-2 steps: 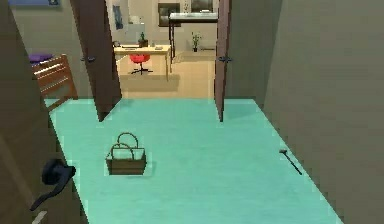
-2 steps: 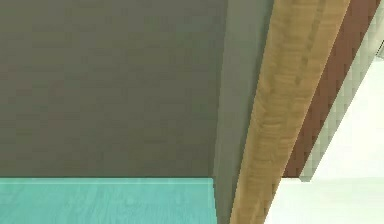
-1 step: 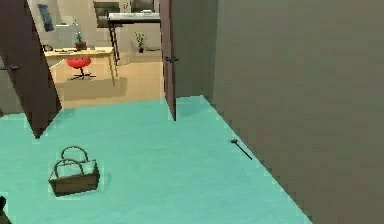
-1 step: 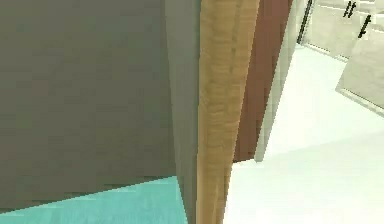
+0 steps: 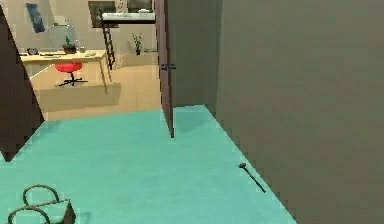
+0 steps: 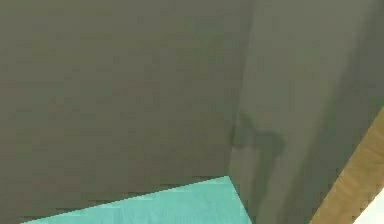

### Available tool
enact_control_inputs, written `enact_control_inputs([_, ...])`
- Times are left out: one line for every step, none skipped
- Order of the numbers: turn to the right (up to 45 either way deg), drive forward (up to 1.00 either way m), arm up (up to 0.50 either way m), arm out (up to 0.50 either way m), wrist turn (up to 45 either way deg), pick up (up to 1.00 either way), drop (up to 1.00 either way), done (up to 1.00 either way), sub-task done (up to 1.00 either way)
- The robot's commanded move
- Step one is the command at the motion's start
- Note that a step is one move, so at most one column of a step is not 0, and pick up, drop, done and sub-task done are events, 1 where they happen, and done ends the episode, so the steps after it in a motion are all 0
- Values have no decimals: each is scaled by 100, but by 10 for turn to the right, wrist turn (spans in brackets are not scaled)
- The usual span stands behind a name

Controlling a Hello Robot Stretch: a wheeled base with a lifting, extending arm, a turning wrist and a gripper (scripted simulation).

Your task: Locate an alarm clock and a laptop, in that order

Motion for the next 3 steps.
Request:
enact_control_inputs([-120,0,0,0,0,0,0,0,0])
enact_control_inputs([0,100,0,0,0,0,0,0,0])
enact_control_inputs([-60,0,0,0,0,0,0,0,0])
